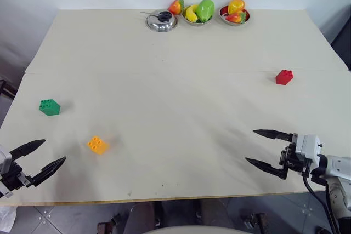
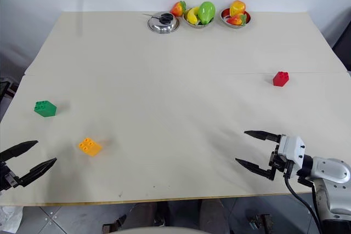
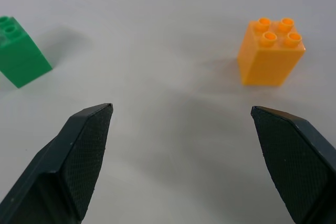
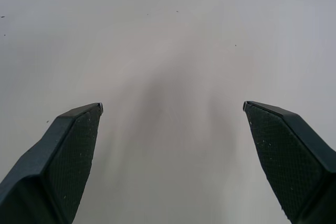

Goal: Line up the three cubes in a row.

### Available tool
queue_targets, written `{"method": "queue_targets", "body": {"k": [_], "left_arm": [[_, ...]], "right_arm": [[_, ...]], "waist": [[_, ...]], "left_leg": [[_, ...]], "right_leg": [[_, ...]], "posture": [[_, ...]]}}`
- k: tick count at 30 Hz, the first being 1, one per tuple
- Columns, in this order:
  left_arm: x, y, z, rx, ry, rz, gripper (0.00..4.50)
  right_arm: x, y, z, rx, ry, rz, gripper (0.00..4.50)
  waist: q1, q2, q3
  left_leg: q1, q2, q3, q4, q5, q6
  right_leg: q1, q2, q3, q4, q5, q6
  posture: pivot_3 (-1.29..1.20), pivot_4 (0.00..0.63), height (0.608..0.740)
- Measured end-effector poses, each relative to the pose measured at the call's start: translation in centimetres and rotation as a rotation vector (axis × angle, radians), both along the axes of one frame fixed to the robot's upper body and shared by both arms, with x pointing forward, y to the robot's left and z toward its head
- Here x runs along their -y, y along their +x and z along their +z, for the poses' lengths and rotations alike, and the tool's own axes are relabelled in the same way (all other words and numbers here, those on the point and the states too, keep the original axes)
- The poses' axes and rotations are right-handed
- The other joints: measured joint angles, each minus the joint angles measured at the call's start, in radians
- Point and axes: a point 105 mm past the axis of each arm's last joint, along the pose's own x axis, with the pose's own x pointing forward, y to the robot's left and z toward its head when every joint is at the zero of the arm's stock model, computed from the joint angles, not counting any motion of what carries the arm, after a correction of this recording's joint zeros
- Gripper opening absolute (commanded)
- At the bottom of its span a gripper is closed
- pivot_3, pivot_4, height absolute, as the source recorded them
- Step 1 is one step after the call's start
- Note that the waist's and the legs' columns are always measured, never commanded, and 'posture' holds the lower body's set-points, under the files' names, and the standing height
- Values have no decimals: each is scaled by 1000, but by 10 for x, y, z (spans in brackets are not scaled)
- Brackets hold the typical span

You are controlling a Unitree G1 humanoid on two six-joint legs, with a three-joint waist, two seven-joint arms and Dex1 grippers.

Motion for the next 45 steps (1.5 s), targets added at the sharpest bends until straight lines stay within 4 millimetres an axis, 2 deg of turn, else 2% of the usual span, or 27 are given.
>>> {"method": "queue_targets", "body": {"k": [5, 8, 12, 15, 17, 20, 24, 27, 29, 30, 33, 38, 40, 43, 45], "left_arm": [[4, 2, 3, 15, -5, -9, 4483], [11, 5, 9, 27, -78, -20, 4483], [28, 21, 36, 73, -201, -54, 4483], [65, 40, 73, 163, -175, -206, 4483], [89, 47, 84, 173, -148, -310, 4483], [116, 58, 86, 160, -153, -429, 4483], [139, 69, 83, 126, -153, -524, 4483], [147, 71, 71, 85, -123, -559, 4483], [148, 73, 66, 70, -123, -562, 4483], [149, 74, 64, 67, -125, -563, 4483], [156, 77, 64, 83, -135, -586, 4483], [171, 80, 62, 86, -159, -632, 4483], [183, 85, 63, 111, -182, -647, 4483], [197, 89, 57, 114, -177, -671, 4483], [197, 91, 56, 120, -172, -660, 4483]], "right_arm": [[1, 3, 0, 13, -3, -9, 4500], [1, 7, 0, 26, 32, -45, 4500], [11, 22, 12, 70, 136, -199, 4500], [38, 35, 36, 163, 251, -404, 4500], [60, 34, 46, 205, 283, -522, 4500], [99, 23, 44, 219, 310, -719, 4500], [141, 3, 33, 202, 303, -965, 4500], [158, -3, 16, 148, 240, -1103, 4500], [161, 1, 10, 113, 226, -1151, 4500], [160, 5, 10, 105, 228, -1158, 4500], [147, 34, 20, 54, 205, -1139, 4500], [130, 91, 65, 7, 230, -1129, 4500], [126, 116, 77, -15, 238, -1143, 4500], [126, 147, 77, -70, 231, -1203, 4500], [126, 162, 72, -116, 224, -1231, 4500]], "waist": [[0, 0, 0], [0, 0, 0], [3, -1, 0], [9, 0, -1], [9, 2, -2], [13, 4, -3], [10, 4, -3], [-7, 5, -2], [-15, 5, -2], [-17, 5, -2], [-23, 6, -1], [-23, 7, -1], [-20, 7, -1], [-13, 7, -1], [-12, 7, -1]], "left_leg": [[0, 0, 0, 0, 0, 0], [0, 0, 0, 0, 0, 0], [0, 0, -1, 2, 0, 0], [-1, -3, -3, 3, 0, 0], [-1, -4, -3, 2, 0, 0], [-1, -4, -2, 1, 0, 0], [-1, -4, -1, 1, 0, 1], [0, -3, 2, 1, 0, 1], [2, -3, 3, 1, 1, 0], [3, -3, 3, 1, 1, 0], [4, -3, 4, 1, 2, 1], [5, -3, 4, 1, 3, 1], [5, -4, 4, 2, 3, 1], [2, -5, 3, 2, 4, 1], [-2, -4, 3, 2, 4, 1]], "right_leg": [[0, 0, 0, 0, 0, 0], [0, 0, 0, 0, 0, 0], [0, -2, 0, 2, 0, 0], [1, -2, 0, 2, 0, 0], [1, -1, 0, 3, 0, 0], [1, 1, 0, 5, 0, 0], [1, 1, 1, 5, 0, 0], [0, 2, 3, 2, 0, 0], [1, 3, 5, 2, 0, 0], [1, 3, 5, 3, 0, 1], [1, 1, 7, 5, 1, 1], [1, 1, 7, 7, 1, 1], [1, 1, 7, 7, 1, 1], [0, 1, 6, 7, 1, 1], [-3, 2, 5, 9, 1, 2]], "posture": [[0, 150, 740], [0, 150, 740], [0, 150, 740], [0, 150, 740], [0, 150, 740], [0, 150, 740], [0, 150, 740], [0, 150, 740], [0, 150, 740], [0, 150, 740], [0, 150, 740], [0, 150, 740], [0, 150, 740], [0, 150, 740], [0, 150, 740]]}}
